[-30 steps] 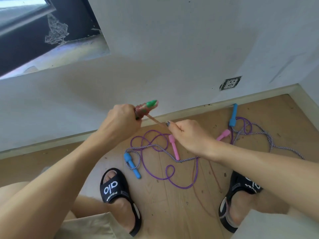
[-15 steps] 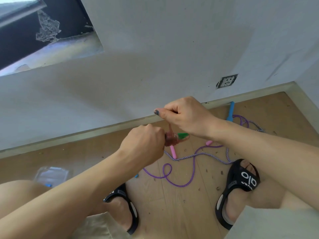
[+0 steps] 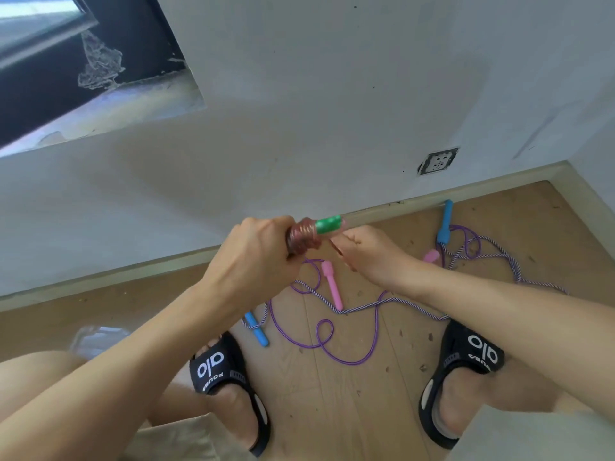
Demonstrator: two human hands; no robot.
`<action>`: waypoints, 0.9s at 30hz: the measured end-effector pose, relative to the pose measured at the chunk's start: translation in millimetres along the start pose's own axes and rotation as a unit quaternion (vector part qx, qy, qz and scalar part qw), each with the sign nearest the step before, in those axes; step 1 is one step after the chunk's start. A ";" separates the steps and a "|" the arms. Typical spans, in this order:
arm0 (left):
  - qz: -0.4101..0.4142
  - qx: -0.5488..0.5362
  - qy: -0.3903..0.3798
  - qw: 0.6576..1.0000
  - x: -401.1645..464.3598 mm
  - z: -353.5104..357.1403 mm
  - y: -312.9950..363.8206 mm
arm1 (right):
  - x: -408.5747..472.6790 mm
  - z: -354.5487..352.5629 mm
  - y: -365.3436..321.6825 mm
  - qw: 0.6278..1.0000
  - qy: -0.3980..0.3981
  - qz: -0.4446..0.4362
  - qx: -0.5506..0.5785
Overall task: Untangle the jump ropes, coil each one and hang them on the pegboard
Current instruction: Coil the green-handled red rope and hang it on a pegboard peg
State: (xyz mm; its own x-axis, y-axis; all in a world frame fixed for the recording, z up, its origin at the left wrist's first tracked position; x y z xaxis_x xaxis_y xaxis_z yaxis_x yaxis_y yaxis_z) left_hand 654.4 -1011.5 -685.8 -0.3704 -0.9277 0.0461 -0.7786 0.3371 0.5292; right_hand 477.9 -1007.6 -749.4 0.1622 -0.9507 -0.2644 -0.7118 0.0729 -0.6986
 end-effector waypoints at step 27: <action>0.066 0.129 -0.109 0.983 0.6 43.5 18.4 | 4.2 -52.8 -27.9 0.979 0.087 -0.160 -0.091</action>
State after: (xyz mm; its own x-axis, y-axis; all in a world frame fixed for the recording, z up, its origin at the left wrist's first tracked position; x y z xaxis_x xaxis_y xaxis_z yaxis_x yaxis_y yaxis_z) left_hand 617.8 -998.9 -713.0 -0.5551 -0.8261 -0.0971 -0.8085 0.5085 0.2963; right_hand 462.3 -1029.6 -695.9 0.2889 -0.9542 0.0772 -0.7561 -0.2769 -0.5930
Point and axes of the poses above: each hand's wrist, its own x-axis towards the middle knuckle, its own z-axis out of the palm, y = z × x, the point moved 3 cm from there along x, towards the middle knuckle, and after that the axes turned 13 degrees about -x, right-handed, at the moved point
